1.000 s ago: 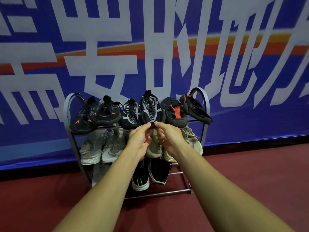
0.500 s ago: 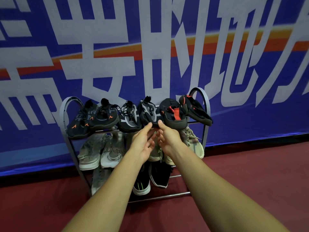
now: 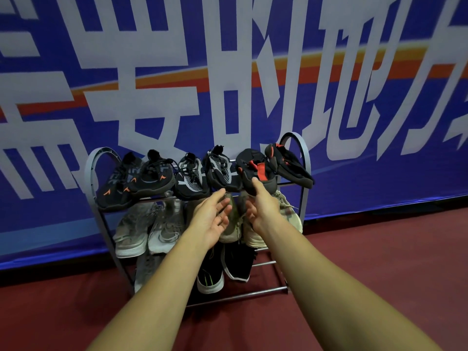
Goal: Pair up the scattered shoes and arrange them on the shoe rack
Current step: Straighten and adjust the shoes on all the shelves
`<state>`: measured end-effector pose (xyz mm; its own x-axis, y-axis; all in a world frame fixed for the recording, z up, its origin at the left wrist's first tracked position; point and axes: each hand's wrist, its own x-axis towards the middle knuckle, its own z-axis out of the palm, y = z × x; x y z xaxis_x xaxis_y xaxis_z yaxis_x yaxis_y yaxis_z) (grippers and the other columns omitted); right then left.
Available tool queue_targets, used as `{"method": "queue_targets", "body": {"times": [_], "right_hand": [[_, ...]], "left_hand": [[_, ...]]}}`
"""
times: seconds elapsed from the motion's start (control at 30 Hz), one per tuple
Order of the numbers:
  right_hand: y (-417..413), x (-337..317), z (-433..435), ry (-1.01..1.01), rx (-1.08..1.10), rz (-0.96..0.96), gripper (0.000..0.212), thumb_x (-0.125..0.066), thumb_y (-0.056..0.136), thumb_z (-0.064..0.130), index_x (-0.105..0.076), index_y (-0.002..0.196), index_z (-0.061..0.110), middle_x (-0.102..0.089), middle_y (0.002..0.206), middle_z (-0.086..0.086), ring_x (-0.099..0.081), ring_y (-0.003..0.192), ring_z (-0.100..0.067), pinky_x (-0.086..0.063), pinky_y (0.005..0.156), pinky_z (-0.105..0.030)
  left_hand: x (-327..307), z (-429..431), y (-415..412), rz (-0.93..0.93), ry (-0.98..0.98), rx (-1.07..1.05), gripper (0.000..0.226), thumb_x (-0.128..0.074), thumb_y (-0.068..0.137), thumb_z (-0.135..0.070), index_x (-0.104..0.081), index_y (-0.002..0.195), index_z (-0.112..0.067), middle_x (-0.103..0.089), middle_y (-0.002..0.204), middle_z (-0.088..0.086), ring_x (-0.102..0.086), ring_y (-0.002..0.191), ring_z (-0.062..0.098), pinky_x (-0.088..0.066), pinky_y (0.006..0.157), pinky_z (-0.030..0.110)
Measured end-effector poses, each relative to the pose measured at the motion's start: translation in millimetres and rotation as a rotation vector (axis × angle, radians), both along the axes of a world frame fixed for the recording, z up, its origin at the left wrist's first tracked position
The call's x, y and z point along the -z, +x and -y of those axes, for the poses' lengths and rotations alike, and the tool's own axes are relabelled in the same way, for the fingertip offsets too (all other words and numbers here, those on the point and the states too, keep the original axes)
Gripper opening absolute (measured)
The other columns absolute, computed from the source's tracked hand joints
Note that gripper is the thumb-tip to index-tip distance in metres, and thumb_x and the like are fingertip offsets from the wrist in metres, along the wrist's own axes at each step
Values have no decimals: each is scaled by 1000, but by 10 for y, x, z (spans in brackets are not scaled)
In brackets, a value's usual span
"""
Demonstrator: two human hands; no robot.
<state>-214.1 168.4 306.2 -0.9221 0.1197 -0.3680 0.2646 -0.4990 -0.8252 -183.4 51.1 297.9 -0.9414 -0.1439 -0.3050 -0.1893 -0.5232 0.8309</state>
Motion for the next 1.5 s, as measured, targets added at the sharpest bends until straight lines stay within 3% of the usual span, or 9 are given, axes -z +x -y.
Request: {"method": "queue_targets", "body": {"times": [0.3,0.4,0.67,0.77,0.87,0.93,1.03,1.23,1.5], "right_hand": [[-73,-25,-146,-14,-10,21,42,-74,84,42,-66,109,9,-73,86,-6,-61,57,-11,-42,47,-21],[-89,-53,-168,-37,-31,14,45,-77,80,50,-67,102,13,-75,83,-4,-64,58,-12,-48,50,-22],[-122,-120,-195,-256,-77,42,28,-71,85,38,-60,84,12,-68,53,-3,-52,35,-5,-33,32,-13],[-72,-112,-196,-315,-106,32,30,-68,86,39,-60,87,10,-70,59,-6,-50,33,-5,-28,31,-12],[15,-83,-183,-298,-115,2,31,-68,84,38,-63,97,10,-73,78,-10,-48,37,-4,-28,32,-13],[85,-73,-161,-281,-130,-27,37,-69,82,37,-65,109,12,-72,93,-11,-48,41,-4,-30,33,-14],[183,-107,-149,-263,-158,-72,50,-69,78,40,-65,119,12,-70,98,-9,-47,43,-4,-32,37,-15],[304,-154,-213,-243,-187,-125,45,-65,76,50,-64,98,10,-68,75,-6,-42,44,-7,-32,41,-17],[399,-178,-273,-207,-155,-125,45,-66,73,58,-60,77,13,-53,52,1,-36,39,-8,-29,37,-18]], "left_hand": [[-70,-1,97,-68,-51,91,25,-74,85,-26,-66,108,-19,-73,103,2,-67,81,13,-43,59,22],[-74,-10,132,-72,-63,101,23,-72,87,-25,-66,108,-19,-72,106,2,-66,83,13,-43,62,23],[-114,17,190,-116,-59,138,17,-66,91,-22,-65,107,-17,-74,116,2,-68,97,17,-44,69,26],[-125,32,200,-106,-47,146,16,-65,92,-23,-64,106,-17,-74,116,4,-68,96,17,-45,67,26],[-142,26,222,-79,-45,154,33,-64,92,-27,-63,121,-13,-74,113,3,-67,92,16,-45,64,24],[-157,32,245,-73,-43,158,39,-64,91,-29,-63,126,-10,-73,111,3,-66,91,16,-44,65,24],[-194,64,285,-95,-21,142,42,-65,90,-33,-63,126,-10,-74,108,3,-67,90,16,-45,65,25],[-295,234,355,-186,60,49,48,-65,88,-48,-60,125,-18,-72,116,6,-68,94,18,-49,65,26],[-384,532,414,-227,194,-108,52,-65,84,-59,-65,121,-23,-72,114,11,-72,95,23,-41,50,23]]}}
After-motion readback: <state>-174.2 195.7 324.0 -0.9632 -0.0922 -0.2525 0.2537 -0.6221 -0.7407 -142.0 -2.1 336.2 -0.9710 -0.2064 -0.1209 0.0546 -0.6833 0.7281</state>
